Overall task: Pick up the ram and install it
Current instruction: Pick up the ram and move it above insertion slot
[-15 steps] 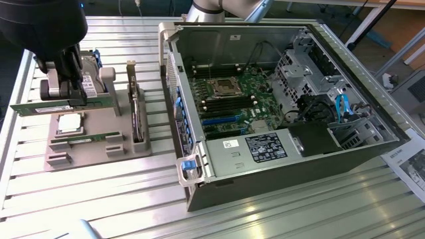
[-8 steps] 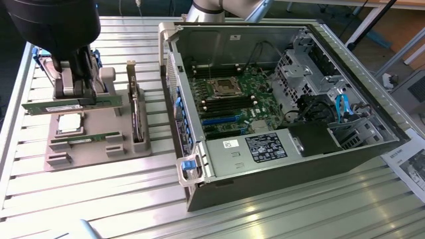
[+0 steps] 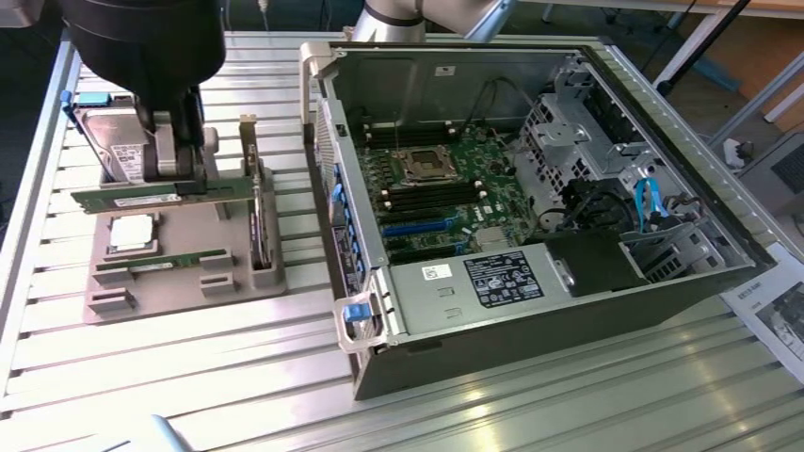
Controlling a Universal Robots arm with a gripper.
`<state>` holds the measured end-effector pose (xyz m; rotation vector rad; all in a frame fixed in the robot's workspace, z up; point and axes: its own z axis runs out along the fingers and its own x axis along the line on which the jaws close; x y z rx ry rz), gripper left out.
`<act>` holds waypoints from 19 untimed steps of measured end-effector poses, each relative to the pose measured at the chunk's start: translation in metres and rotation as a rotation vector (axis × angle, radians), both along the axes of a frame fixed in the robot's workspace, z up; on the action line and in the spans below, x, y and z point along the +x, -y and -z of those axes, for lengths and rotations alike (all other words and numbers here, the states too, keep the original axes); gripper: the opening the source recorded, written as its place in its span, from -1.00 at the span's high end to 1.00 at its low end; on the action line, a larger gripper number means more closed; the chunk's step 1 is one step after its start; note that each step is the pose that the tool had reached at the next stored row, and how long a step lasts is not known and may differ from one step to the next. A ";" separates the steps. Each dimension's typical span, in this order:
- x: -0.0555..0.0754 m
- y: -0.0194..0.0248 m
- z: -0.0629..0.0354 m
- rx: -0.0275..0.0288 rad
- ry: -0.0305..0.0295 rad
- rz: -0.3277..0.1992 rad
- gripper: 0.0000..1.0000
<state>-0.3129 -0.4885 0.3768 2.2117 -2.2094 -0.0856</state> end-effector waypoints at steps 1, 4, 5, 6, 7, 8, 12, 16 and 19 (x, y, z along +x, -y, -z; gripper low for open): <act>0.003 0.0000 -0.0006 0.0000 -0.0012 0.000 0.76; 0.012 0.0000 -0.0022 0.0002 -0.0051 0.000 0.76; 0.015 0.0000 -0.0027 0.0003 -0.0063 0.000 0.76; 0.017 0.0000 -0.0031 0.0003 -0.0072 0.000 0.76; 0.018 0.0000 -0.0034 0.0003 -0.0081 0.000 0.76; 0.020 0.0000 -0.0040 0.0002 -0.0092 0.000 0.76; 0.026 0.0000 -0.0063 0.0003 -0.0127 0.000 0.76; 0.031 0.0000 -0.0086 0.0006 -0.0144 0.000 0.76; 0.034 0.0000 -0.0113 0.0023 -0.0150 0.000 0.76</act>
